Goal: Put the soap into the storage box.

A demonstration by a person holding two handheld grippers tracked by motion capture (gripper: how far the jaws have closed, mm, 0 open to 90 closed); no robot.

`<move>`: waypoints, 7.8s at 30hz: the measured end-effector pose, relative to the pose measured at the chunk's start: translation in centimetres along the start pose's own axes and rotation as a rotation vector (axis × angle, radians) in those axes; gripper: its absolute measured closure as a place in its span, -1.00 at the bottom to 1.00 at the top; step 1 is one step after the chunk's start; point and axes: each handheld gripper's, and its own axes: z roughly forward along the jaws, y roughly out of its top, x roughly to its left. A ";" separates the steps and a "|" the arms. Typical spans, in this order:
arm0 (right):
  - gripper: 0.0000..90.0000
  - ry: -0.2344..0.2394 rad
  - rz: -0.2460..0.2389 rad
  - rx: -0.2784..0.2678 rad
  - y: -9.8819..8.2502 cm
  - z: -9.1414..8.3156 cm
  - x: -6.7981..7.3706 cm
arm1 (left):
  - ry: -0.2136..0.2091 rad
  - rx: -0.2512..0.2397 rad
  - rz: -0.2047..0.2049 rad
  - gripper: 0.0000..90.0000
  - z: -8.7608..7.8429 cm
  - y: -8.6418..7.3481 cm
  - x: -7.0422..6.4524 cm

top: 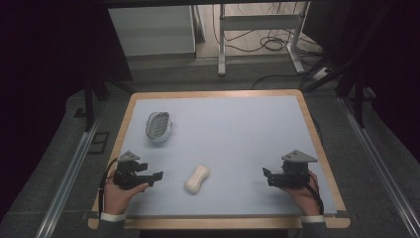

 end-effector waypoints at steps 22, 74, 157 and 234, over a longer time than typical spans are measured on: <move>-0.85 -0.008 0.020 -0.009 -0.9 -0.8 -1.2 | 0.030 0.003 0.006 -0.50 -0.4 0.1 0.1; -0.84 -0.031 0.015 0.003 -1.5 -1.3 -2.0 | -0.003 0.101 0.148 -0.52 1.8 4.2 -7.0; -0.84 -0.067 0.028 0.032 -1.9 -1.1 -2.4 | 0.046 0.352 0.257 0.09 9.6 5.5 -11.2; -0.84 -0.087 0.039 0.033 -2.0 -1.2 -2.8 | 0.021 0.305 0.276 0.10 5.5 10.2 -8.0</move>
